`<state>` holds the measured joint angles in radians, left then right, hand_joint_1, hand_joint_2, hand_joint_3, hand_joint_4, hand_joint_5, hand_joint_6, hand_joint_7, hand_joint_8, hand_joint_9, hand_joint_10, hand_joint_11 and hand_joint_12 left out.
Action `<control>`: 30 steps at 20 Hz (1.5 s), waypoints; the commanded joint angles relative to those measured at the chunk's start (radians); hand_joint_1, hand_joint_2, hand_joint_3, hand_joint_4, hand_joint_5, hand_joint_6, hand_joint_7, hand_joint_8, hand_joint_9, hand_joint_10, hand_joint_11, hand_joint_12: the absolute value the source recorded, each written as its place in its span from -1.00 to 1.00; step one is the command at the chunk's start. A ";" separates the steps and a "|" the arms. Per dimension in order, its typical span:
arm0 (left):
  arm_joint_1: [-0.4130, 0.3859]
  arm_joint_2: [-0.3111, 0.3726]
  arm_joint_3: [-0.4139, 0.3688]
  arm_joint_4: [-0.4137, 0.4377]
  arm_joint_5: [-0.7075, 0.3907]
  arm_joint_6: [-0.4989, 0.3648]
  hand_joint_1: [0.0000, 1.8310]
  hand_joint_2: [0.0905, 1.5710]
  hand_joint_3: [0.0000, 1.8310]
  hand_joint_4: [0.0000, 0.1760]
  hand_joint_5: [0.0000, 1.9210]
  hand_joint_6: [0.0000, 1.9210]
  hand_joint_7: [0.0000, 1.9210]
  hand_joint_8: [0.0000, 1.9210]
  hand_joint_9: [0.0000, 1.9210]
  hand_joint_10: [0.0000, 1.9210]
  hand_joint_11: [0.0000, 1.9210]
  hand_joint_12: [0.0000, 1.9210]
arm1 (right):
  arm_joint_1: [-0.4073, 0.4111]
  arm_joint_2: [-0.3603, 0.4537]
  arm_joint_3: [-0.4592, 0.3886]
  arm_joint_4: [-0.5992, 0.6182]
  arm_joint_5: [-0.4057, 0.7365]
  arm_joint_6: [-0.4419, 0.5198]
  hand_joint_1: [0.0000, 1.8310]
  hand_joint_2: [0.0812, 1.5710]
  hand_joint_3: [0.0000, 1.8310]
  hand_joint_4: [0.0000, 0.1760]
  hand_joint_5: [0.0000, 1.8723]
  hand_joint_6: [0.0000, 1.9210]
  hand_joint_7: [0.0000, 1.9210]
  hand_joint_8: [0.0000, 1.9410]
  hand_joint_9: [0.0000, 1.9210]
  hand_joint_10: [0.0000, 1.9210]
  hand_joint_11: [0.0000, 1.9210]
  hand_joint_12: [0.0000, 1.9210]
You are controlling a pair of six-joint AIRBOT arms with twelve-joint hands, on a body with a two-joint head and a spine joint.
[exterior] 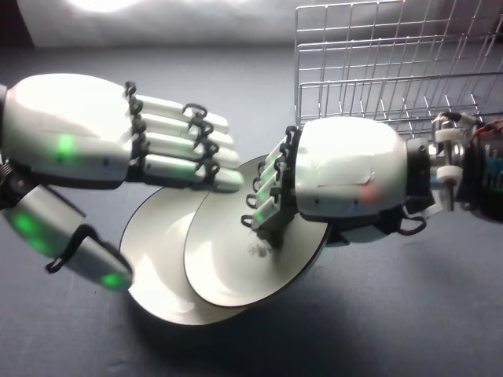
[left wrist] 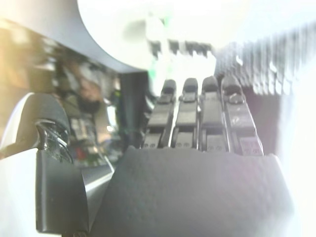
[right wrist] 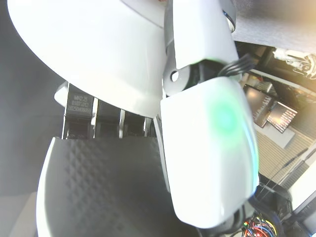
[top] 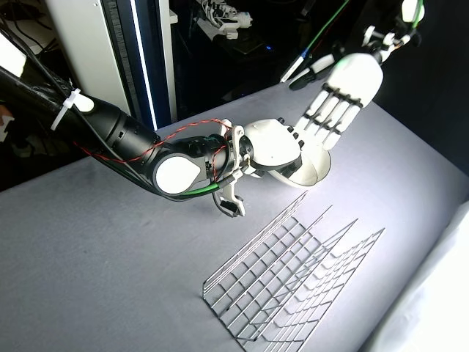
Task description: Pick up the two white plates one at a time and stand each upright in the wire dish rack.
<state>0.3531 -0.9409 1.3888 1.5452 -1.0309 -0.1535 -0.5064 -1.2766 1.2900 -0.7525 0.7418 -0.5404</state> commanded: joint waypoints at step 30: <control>0.034 0.028 0.220 -0.042 -0.027 -0.010 -1.00 0.35 -1.00 -1.00 -1.00 -1.00 -1.00 -1.00 -1.00 -1.00 -1.00 -1.00 | 0.316 0.288 -0.331 0.444 -0.113 0.021 0.52 0.34 -1.00 -1.00 -0.03 0.05 0.09 -0.15 0.10 0.08 0.00 0.21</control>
<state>0.3923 -0.9180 1.6073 1.5780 -1.0313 -0.1585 -0.2131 -0.9936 0.9619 -0.3355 0.4850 -0.5255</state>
